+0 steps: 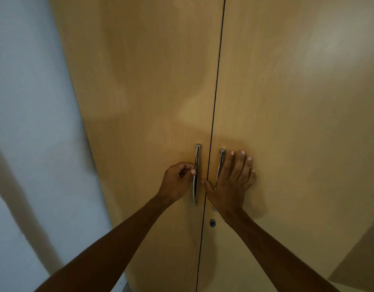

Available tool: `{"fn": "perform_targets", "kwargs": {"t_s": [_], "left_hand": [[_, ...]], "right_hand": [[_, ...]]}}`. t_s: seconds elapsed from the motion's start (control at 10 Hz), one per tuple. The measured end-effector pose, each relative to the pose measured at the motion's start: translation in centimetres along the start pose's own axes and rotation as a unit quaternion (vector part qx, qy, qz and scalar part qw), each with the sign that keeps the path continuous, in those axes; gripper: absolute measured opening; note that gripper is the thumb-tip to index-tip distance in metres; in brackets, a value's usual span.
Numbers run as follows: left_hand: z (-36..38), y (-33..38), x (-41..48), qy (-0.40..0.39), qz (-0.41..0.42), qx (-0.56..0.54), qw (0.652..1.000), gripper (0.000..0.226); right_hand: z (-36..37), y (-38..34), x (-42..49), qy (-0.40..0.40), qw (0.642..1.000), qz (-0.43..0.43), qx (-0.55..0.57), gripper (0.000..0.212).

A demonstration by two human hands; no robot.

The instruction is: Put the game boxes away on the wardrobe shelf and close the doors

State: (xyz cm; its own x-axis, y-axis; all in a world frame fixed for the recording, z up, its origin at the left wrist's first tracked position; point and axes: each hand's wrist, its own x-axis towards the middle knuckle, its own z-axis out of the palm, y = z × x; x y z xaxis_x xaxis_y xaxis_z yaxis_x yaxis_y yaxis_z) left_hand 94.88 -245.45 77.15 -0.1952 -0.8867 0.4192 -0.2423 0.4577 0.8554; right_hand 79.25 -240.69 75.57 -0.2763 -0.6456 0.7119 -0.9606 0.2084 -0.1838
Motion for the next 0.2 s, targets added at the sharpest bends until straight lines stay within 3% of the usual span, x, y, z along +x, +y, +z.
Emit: {"fn": "perform_targets", "kwargs": {"t_s": [0.2], "left_hand": [[-2.5,-0.3,-5.1,0.072,0.01,0.147,0.987,0.015]], "right_hand": [[-2.1,0.1,-2.1,-0.013,0.994,-0.042,0.105,0.103]]}}
